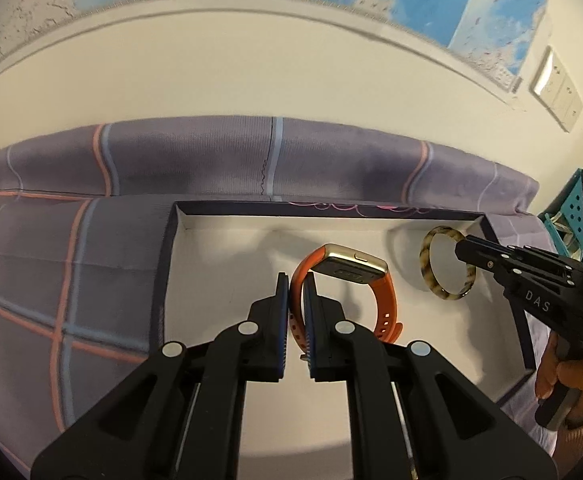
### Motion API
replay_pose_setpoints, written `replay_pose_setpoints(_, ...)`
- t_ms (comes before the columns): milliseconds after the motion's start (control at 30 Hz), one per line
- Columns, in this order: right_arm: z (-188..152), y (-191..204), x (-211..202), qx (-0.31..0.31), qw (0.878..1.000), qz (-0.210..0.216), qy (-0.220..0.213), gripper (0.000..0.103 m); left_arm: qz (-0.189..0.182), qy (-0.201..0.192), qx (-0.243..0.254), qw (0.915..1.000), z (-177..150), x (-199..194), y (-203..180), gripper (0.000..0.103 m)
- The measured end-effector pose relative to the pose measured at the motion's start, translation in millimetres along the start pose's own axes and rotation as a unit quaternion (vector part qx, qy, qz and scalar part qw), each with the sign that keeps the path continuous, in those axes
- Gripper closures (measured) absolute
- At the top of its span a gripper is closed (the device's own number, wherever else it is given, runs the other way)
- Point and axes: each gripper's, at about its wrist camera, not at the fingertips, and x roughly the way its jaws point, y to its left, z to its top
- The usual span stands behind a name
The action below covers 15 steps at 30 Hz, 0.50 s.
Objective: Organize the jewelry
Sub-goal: 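Carry the watch and bangle into the box lid and open both tools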
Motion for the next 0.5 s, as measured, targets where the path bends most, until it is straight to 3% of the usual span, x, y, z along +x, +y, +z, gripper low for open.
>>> replay_pose_setpoints(333,8,-4,14,0.022,0.999,-0.023,0.018,0.096,0.017,0.033,-0.035,0.9987,15,27,5,0.094)
replay_pose_setpoints(500,3,-1,4,0.026,0.999,-0.022,-0.002,0.082,0.01,0.043,-0.056,0.9974,18,35,9,0.094)
